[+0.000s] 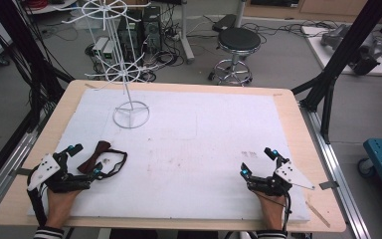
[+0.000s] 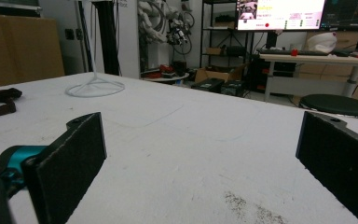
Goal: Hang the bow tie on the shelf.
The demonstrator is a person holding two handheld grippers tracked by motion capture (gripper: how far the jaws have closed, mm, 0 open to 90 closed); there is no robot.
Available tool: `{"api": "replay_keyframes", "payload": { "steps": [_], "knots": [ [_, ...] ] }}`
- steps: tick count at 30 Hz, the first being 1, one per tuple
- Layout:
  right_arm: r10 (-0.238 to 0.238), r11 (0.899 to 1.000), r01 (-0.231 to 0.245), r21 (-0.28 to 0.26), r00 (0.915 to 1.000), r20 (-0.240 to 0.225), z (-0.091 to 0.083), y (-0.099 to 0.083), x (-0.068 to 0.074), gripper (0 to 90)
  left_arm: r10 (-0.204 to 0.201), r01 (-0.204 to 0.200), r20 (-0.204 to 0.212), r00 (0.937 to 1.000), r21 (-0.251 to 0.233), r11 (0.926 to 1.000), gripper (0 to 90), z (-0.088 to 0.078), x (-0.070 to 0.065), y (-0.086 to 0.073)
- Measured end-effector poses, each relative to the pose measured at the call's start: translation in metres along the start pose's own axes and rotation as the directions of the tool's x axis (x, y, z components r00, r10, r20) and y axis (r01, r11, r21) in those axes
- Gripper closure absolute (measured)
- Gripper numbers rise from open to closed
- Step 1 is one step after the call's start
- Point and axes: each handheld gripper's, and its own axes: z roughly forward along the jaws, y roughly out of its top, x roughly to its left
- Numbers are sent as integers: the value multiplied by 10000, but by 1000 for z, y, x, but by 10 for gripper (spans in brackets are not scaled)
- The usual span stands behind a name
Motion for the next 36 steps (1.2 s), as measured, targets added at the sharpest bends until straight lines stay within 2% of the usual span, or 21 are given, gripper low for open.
{"api": "replay_keyframes", "payload": {
  "steps": [11,15,19,20,24,28,30,36],
  "knots": [
    [-183,9998,183,24,9998,-7,0,0,2,8,-140,139,281,9995,57,9999,17,0,3,1],
    [-111,9999,111,-20,9999,1,0,0,1,8,-68,64,306,9995,152,9999,17,1,2,1],
    [-64,10000,64,14,10000,-8,0,0,2,8,111,-124,288,9995,444,9989,17,1,0,4],
    [-82,10000,82,23,10000,-4,0,0,2,8,263,-284,332,9991,645,9975,17,1,0,8],
    [-212,9998,212,-5,9998,-21,1,0,2,8,437,-470,359,9984,974,9941,17,1,-1,16],
    [-115,9999,115,7,9999,-17,0,0,2,8,428,-487,484,9979,1280,9906,17,0,0,27],
    [-83,10000,83,3,10000,-35,0,0,2,8,542,-617,520,9972,1568,9857,17,1,1,34],
    [-172,9998,172,-72,9999,-11,0,0,1,8,730,-841,633,9953,1940,9774,17,3,5,45]
  ]
}}
